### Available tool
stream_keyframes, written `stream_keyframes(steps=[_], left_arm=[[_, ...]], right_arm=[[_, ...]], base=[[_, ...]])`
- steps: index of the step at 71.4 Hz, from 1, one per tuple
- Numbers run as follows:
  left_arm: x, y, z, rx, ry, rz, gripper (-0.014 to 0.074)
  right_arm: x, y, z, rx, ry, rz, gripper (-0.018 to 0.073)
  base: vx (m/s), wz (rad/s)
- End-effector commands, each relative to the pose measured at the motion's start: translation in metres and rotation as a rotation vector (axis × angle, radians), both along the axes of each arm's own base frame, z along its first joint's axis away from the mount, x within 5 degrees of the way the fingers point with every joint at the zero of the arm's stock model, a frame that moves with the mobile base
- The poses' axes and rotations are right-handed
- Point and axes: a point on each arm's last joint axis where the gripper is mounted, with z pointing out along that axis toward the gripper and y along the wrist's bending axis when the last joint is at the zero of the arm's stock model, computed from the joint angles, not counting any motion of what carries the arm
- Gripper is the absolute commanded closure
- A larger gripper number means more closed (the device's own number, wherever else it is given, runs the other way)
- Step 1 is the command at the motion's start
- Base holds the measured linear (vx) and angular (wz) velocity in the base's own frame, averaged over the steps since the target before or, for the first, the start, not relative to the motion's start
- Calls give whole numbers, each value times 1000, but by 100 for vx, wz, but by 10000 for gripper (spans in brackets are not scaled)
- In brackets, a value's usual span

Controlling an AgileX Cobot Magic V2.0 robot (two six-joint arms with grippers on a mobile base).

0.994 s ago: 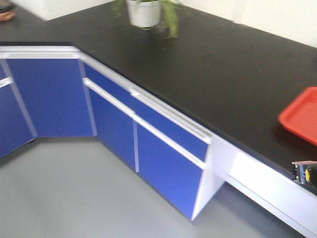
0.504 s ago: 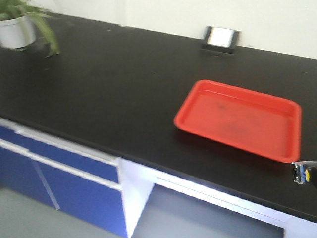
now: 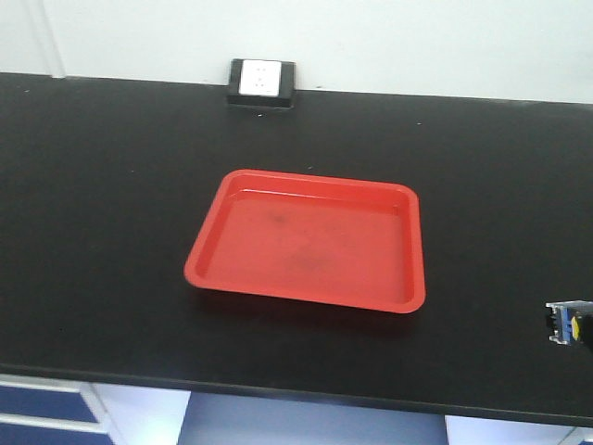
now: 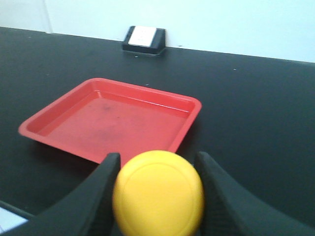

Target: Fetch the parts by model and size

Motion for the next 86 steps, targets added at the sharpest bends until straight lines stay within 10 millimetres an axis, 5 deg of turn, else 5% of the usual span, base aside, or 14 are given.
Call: stream_keyframes(steps=[1,86], left_arm=[[3,-1,14,-26,-88,-8,603],[3,-1,14,-26,-88,-8,603]], right_arm=[[2,1,16,16,-99,10,569],[2,1,16,16,-99,10,569]], base=[[12,-29],[6,-8]])
